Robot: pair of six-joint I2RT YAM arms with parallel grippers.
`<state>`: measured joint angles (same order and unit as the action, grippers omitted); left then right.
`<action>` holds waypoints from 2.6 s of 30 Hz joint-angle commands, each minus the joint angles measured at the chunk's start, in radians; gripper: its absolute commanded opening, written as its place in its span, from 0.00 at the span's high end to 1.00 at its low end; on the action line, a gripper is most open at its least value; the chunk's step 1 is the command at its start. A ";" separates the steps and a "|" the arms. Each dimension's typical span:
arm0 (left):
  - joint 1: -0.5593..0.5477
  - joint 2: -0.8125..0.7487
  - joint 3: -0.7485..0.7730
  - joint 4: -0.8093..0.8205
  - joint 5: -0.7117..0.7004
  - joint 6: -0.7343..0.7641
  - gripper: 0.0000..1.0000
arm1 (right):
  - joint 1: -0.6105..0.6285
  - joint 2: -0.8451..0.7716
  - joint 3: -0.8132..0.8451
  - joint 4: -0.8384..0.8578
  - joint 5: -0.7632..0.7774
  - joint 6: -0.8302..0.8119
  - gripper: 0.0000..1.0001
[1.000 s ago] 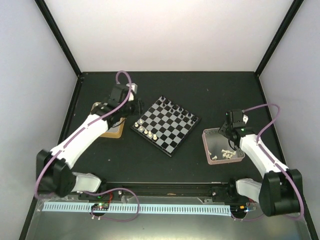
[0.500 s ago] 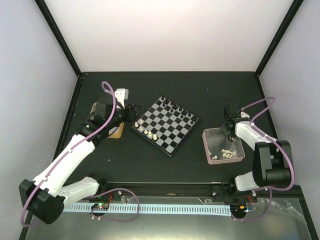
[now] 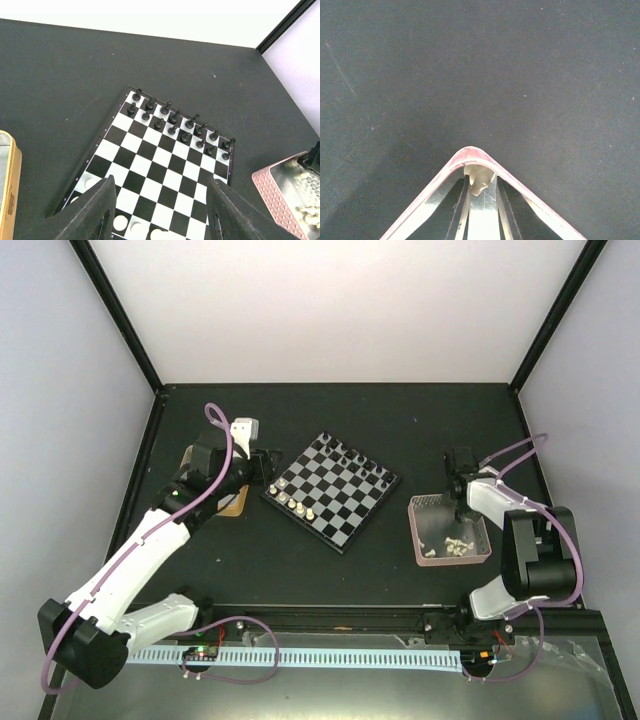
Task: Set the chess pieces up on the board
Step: Pick up the chess piece from the storage box, then place the chess piece on the chessboard.
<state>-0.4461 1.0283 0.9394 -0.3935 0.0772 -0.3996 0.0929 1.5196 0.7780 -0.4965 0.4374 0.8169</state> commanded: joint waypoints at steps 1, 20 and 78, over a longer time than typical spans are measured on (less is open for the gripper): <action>0.007 0.002 0.001 0.020 0.015 0.018 0.48 | -0.007 0.027 0.039 0.026 0.071 0.021 0.87; 0.007 0.022 -0.001 0.021 0.015 0.015 0.48 | 0.089 -0.181 -0.096 -0.020 -0.133 -0.029 0.98; 0.009 -0.347 -0.160 0.166 -0.105 -0.044 0.36 | 0.946 0.079 0.318 -0.084 -0.095 -0.076 0.99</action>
<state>-0.4442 0.7002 0.7853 -0.3088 -0.0242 -0.4290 0.9920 1.5436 1.0527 -0.6098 0.3557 0.7670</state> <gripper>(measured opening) 0.634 0.055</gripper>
